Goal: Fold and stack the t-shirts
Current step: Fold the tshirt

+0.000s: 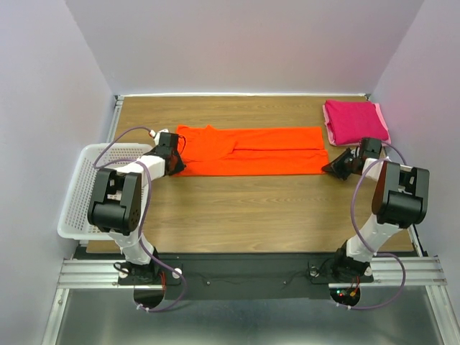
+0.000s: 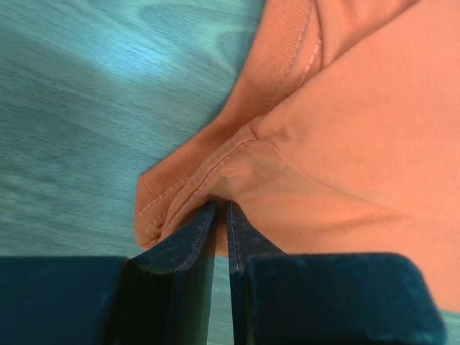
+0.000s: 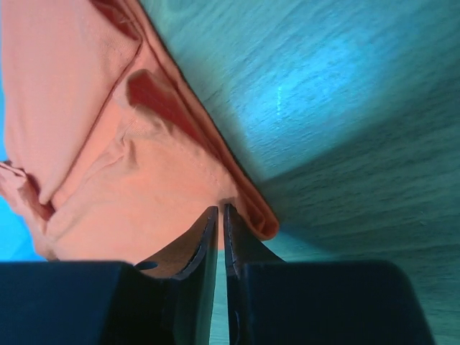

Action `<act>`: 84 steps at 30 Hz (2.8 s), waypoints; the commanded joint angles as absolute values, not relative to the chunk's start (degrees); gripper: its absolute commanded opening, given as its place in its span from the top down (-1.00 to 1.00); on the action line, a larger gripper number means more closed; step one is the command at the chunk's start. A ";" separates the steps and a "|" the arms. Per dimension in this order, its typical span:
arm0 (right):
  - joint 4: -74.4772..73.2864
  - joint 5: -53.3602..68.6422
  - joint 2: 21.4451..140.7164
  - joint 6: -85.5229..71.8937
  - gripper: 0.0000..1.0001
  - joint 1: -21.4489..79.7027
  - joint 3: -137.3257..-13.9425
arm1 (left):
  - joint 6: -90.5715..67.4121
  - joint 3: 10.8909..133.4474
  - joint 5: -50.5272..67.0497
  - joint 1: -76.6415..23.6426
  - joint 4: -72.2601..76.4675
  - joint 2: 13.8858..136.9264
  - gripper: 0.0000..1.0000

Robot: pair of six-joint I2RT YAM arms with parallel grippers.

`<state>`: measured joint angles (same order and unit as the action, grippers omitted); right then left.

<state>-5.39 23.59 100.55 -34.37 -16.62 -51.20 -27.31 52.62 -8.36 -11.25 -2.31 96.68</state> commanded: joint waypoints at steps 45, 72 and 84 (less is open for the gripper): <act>-43.59 5.95 89.39 -30.13 -0.22 25.43 -48.89 | -17.32 99.89 -22.94 -19.87 -20.12 128.48 -0.30; -53.88 -2.69 91.32 -24.97 -0.18 40.89 -76.56 | -11.05 103.73 -17.75 -18.62 -12.56 112.79 -0.49; -46.06 -1.67 96.59 -23.64 0.12 28.21 -68.73 | -34.52 64.53 -15.92 -42.70 -18.28 86.40 -0.27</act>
<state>-49.15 -1.52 95.50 -24.18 28.10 -69.54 -23.94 73.01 -18.65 -38.17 -13.43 86.37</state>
